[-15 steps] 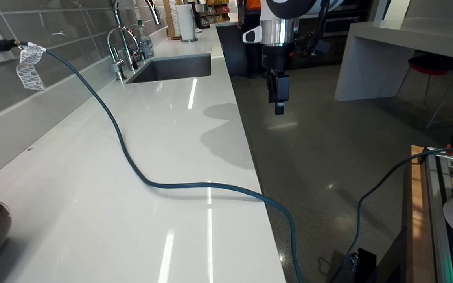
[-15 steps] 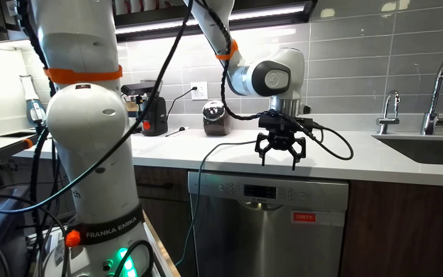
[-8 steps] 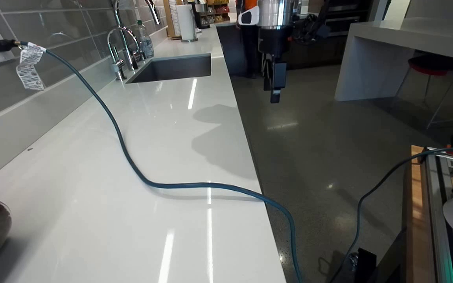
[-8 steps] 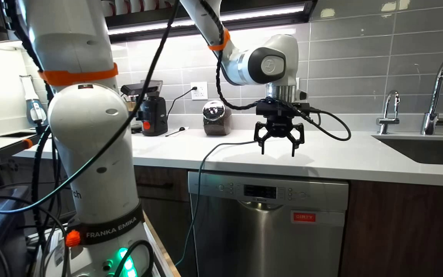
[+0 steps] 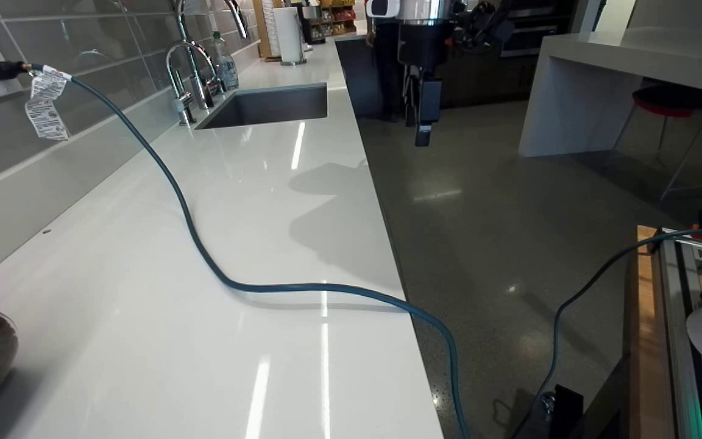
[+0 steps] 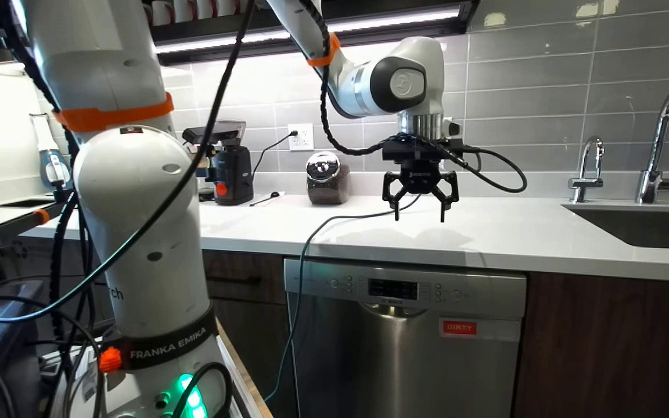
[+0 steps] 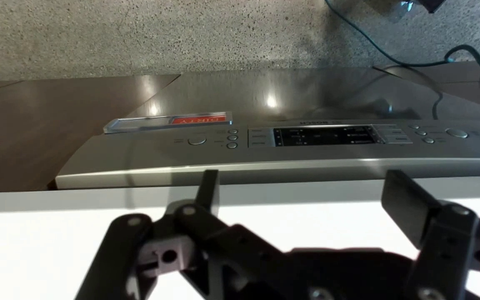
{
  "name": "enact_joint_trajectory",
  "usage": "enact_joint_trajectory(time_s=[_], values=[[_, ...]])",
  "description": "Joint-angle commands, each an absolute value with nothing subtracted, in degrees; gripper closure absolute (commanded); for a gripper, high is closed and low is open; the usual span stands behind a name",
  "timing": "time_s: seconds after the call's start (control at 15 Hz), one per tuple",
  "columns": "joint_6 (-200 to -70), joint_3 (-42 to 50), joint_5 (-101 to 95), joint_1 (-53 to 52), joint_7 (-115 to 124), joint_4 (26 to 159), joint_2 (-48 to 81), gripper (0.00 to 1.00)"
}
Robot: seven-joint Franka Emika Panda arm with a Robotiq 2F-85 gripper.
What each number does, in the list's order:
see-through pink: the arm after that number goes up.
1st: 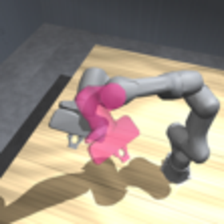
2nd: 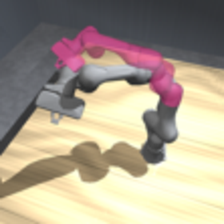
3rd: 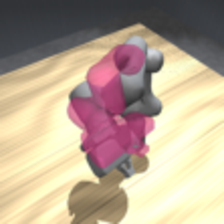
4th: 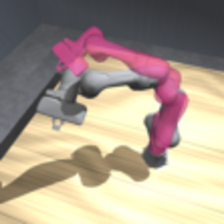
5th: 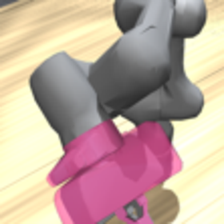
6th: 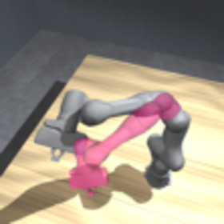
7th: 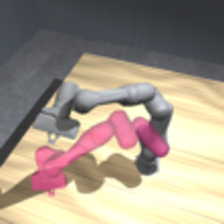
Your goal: Press the button on the oven
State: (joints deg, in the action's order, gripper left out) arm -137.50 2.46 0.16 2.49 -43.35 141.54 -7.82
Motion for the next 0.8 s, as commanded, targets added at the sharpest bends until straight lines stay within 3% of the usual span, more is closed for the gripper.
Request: enact_joint_trajectory(time_s=[0.0,0.73], values=[[-135.39,2.72,-1.68,1.72,-40.73,142.27,-9.91,0.00],[-136.96,3.37,-0.09,1.31,-42.26,141.48,-9.32,0.00]])
